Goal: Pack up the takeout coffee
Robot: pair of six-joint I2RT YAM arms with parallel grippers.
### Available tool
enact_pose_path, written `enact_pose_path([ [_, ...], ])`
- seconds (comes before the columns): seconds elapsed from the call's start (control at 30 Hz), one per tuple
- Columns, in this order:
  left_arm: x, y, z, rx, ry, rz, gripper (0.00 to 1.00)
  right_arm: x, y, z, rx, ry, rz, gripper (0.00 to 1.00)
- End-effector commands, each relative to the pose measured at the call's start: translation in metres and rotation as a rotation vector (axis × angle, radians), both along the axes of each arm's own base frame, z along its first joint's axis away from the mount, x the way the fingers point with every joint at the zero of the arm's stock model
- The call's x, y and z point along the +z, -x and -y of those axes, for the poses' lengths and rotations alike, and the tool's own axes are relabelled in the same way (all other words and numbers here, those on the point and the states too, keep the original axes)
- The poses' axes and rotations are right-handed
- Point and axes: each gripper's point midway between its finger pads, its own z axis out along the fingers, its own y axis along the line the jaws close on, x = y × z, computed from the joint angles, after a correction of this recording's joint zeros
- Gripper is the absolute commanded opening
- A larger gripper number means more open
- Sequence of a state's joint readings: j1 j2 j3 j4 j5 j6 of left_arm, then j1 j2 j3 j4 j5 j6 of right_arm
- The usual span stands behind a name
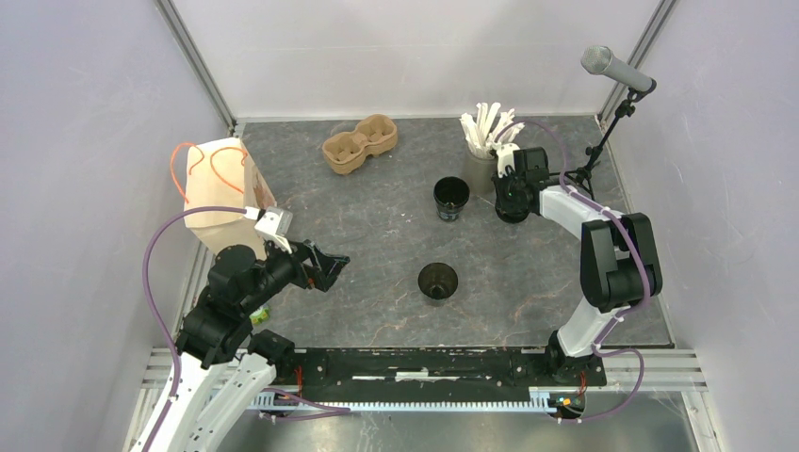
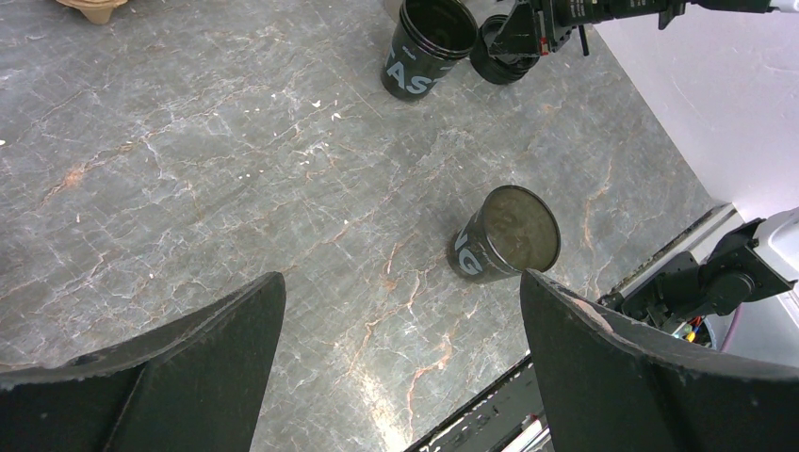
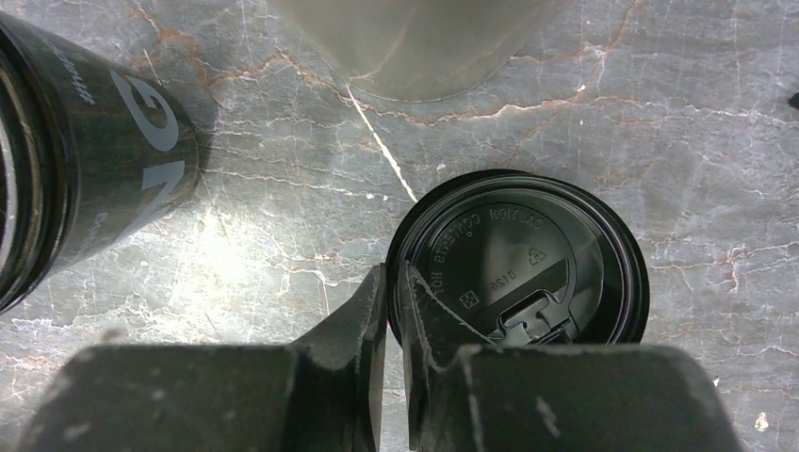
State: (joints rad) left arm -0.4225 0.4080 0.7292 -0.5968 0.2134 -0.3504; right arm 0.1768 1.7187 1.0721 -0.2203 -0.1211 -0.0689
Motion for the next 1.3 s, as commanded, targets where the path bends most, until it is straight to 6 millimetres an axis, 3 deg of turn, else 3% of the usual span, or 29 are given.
enact_pose_path([
  [0.0,0.003,0.0,0.004,-0.008,0.028,-0.006,1.0,0.007,-0.003,0.0,-0.002,0.005,0.037,0.16],
  [0.13,0.002,0.0,0.004,-0.008,0.027,-0.007,1.0,0.004,-0.002,0.0,0.002,0.009,0.031,0.16],
  [0.3,0.002,-0.001,0.004,-0.005,0.027,-0.007,1.0,0.003,-0.001,-0.002,0.005,0.002,0.024,0.0],
  [0.67,0.002,-0.001,0.004,-0.005,0.026,-0.008,1.0,0.049,0.0,-0.002,-0.036,-0.086,0.133,0.0],
  [1.0,-0.002,-0.003,0.009,-0.027,0.02,-0.032,1.0,0.055,0.005,-0.006,0.008,-0.116,0.151,0.0],
  [1.13,-0.003,-0.003,0.009,-0.029,0.019,-0.04,1.0,0.036,0.007,0.002,0.026,0.011,0.128,0.25],
  [1.27,-0.004,-0.004,0.008,-0.023,0.018,-0.039,1.0,0.022,0.005,-0.001,0.054,0.024,0.093,0.28],
])
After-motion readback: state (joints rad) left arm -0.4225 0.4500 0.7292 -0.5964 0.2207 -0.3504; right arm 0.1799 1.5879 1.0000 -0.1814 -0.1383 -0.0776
